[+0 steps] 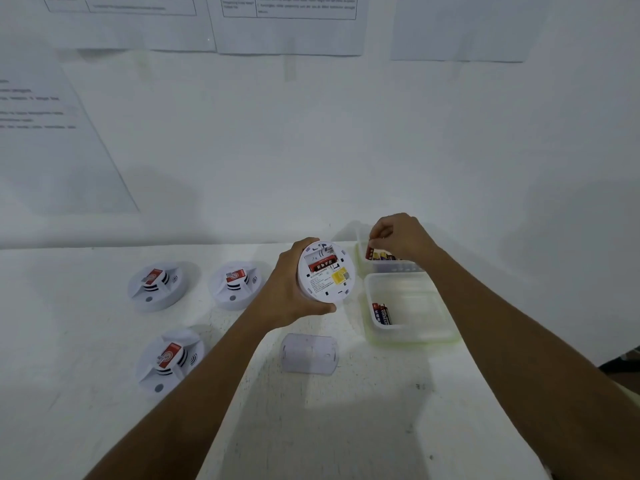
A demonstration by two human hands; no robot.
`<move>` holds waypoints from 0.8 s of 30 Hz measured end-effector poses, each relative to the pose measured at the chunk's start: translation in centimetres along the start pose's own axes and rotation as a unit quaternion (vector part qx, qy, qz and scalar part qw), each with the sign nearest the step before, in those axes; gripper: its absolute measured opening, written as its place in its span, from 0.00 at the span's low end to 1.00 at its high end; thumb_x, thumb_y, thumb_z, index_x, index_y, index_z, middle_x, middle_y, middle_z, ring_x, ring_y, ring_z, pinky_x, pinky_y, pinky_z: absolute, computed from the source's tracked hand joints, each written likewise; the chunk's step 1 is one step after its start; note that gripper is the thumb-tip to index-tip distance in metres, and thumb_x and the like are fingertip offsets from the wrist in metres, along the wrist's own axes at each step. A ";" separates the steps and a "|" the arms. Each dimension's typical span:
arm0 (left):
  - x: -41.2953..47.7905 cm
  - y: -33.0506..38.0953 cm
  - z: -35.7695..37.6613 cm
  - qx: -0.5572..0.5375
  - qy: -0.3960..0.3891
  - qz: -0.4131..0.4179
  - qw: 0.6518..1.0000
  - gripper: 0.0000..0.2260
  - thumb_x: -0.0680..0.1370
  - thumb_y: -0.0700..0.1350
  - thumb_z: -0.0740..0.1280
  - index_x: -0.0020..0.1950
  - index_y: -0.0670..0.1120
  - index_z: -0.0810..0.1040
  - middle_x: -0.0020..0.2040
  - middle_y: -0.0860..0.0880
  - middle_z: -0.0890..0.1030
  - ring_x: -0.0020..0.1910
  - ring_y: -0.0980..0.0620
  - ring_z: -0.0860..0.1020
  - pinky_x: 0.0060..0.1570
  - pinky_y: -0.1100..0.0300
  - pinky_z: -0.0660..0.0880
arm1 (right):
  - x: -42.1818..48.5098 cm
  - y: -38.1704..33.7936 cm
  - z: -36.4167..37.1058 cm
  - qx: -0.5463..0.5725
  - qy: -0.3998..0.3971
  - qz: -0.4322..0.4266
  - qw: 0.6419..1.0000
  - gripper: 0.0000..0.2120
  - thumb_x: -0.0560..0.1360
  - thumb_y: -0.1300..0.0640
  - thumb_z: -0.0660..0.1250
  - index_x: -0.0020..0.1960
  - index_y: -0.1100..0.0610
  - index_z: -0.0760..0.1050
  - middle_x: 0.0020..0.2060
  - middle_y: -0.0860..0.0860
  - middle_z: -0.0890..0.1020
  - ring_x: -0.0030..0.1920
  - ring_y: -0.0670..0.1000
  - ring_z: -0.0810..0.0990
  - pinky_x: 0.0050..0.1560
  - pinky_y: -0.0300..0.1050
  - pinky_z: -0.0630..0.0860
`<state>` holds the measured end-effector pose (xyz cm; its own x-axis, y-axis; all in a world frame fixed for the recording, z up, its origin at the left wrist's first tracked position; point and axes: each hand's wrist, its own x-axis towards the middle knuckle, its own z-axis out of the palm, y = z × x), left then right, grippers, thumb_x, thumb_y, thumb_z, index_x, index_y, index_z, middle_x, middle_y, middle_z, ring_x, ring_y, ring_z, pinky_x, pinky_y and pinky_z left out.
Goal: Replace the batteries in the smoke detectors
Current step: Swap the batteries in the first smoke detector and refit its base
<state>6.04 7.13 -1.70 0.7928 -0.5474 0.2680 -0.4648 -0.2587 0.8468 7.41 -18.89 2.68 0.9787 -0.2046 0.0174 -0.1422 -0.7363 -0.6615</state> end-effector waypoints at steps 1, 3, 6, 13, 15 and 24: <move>-0.1 0.1 0.1 0.003 0.000 -0.003 1.000 0.41 0.58 0.55 0.80 0.65 0.63 0.63 0.62 0.58 0.72 0.64 0.56 0.71 0.62 0.62 0.72 | -0.8 -0.5 -0.4 0.040 0.023 -0.013 0.999 0.06 0.71 0.61 0.74 0.48 0.57 0.82 0.42 0.53 0.85 0.38 0.46 0.79 0.32 0.32 0.71; -0.3 0.4 0.2 0.006 0.000 -0.005 1.000 0.41 0.58 0.53 0.80 0.65 0.63 0.63 0.62 0.59 0.72 0.64 0.56 0.70 0.62 0.62 0.71 | -3.0 -1.9 -1.0 0.121 0.055 -0.036 0.990 0.07 0.73 0.60 0.73 0.51 0.56 0.83 0.41 0.51 0.84 0.37 0.45 0.80 0.30 0.31 0.71; -0.5 1.0 0.5 0.004 -0.002 0.003 1.000 0.39 0.59 0.50 0.81 0.63 0.62 0.64 0.60 0.63 0.72 0.62 0.61 0.71 0.58 0.71 0.70 | -6.7 -4.3 -1.3 0.201 0.055 -0.073 0.975 0.05 0.74 0.61 0.72 0.50 0.56 0.83 0.37 0.49 0.84 0.35 0.44 0.81 0.33 0.34 0.74; -1.3 2.4 1.2 0.026 -0.017 0.018 0.999 0.35 0.60 0.57 0.79 0.60 0.64 0.64 0.55 0.65 0.73 0.57 0.67 0.73 0.51 0.78 0.68 | -11.3 -7.4 1.6 0.189 0.042 -0.114 0.974 0.04 0.73 0.63 0.73 0.47 0.56 0.82 0.39 0.51 0.86 0.40 0.47 0.86 0.46 0.47 0.83; -2.0 2.6 1.1 0.026 -0.018 0.015 0.999 0.33 0.59 0.61 0.76 0.59 0.64 0.65 0.54 0.65 0.73 0.55 0.67 0.74 0.51 0.78 0.68 | -11.9 -7.7 2.5 0.171 0.036 -0.140 0.975 0.04 0.72 0.62 0.74 0.46 0.56 0.83 0.41 0.50 0.86 0.41 0.47 0.86 0.46 0.49 0.83; -5.4 4.1 -0.6 0.002 0.014 0.072 0.997 0.32 0.60 0.53 0.79 0.58 0.69 0.69 0.54 0.56 0.78 0.55 0.54 0.78 0.56 0.61 0.76 | -13.3 -9.2 5.2 0.084 0.059 -0.085 0.991 0.27 0.65 0.44 0.79 0.61 0.45 0.75 0.56 0.46 0.77 0.55 0.47 0.74 0.53 0.43 0.75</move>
<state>0.07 9.46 0.59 0.7283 -0.5565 0.3998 -0.5765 -0.1823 0.7965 -3.55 -6.02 4.63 0.9607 -0.1684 0.2208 0.0599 -0.6508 -0.7569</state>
